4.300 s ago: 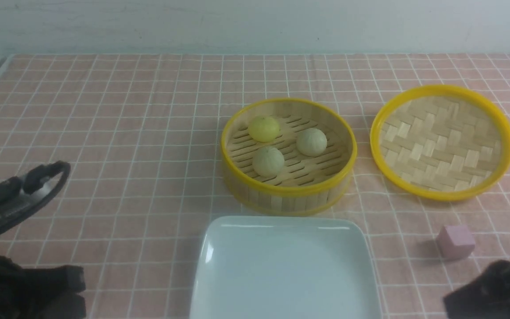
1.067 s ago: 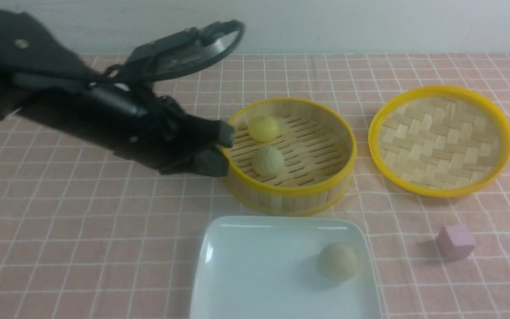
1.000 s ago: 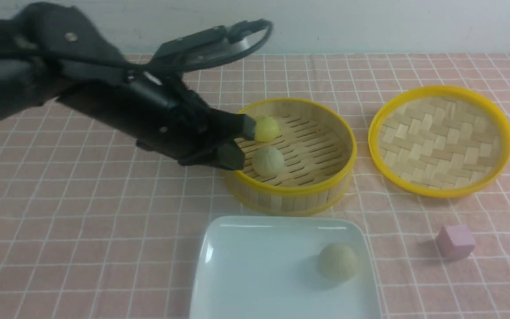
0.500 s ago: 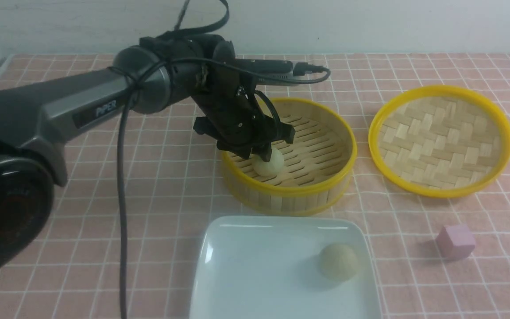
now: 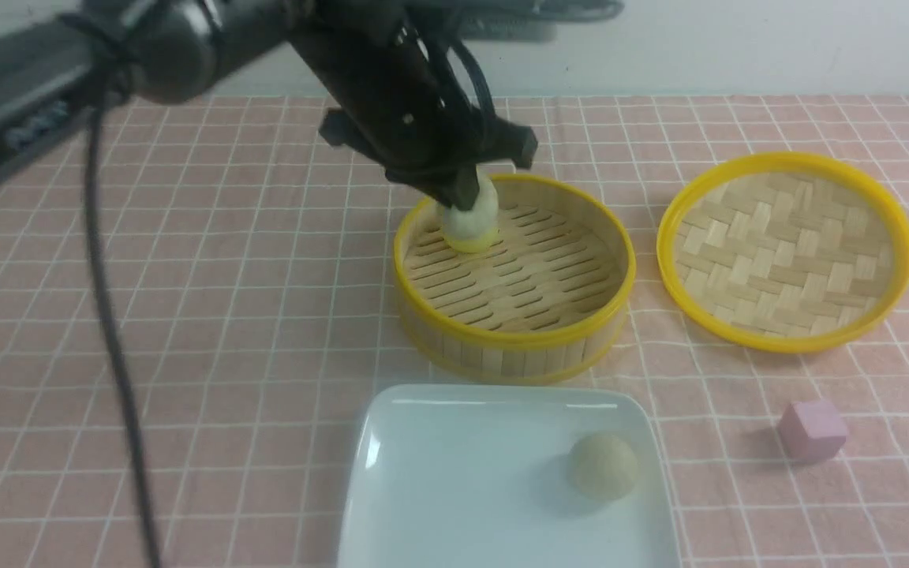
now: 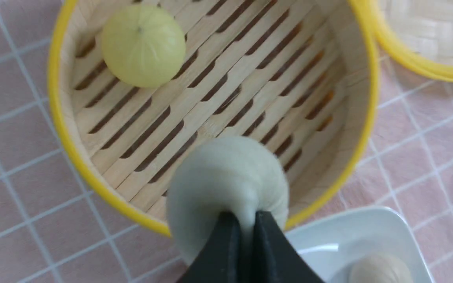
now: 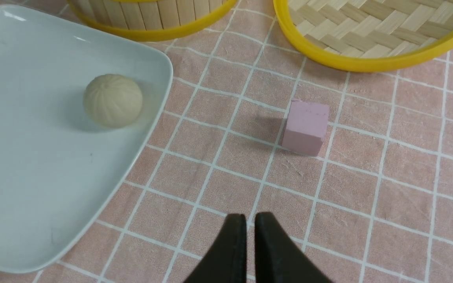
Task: Put the steamed buns into the plate on the pink tablecloth.
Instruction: 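Carry the bun from the bamboo steamer to the plate with the left gripper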
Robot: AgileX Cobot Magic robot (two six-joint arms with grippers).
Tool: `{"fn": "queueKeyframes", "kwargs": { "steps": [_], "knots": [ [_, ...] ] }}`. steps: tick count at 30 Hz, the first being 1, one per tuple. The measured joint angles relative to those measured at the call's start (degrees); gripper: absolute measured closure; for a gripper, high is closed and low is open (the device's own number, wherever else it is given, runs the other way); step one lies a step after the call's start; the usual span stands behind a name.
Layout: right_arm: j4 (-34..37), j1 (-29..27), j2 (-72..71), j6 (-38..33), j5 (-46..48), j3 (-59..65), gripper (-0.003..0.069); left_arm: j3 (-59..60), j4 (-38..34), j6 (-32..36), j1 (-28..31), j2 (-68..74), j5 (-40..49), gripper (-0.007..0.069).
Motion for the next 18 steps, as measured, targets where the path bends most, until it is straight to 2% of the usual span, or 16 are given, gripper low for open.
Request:
{"fn": "queueKeyframes", "kwargs": {
  "steps": [3, 7, 8, 13, 18],
  "knots": [
    [0.0, 0.0, 0.0, 0.0, 0.0, 0.0, 0.0631, 1.2, 1.08, 1.43, 0.0, -7.48, 7.95, 0.0603],
    [0.0, 0.0, 0.0, 0.0, 0.11, 0.0, 0.0628, 6.76, -0.59, 1.43, -0.63, -11.17, 11.13, 0.0601],
    [0.0, 0.0, 0.0, 0.0, 0.18, 0.0, 0.0625, 11.57, -2.53, 1.43, -2.03, -12.12, 11.02, 0.0599],
    [0.07, 0.0, 0.0, 0.0, 0.18, 0.0, 0.0616, 22.35, -4.96, 0.82, -8.02, -9.63, 2.5, 0.059],
    [0.23, 0.0, 0.0, 0.0, 0.18, 0.0, 0.061, 25.58, -3.09, -7.11, -12.09, -2.44, -7.49, 0.0551]
  ]
}}
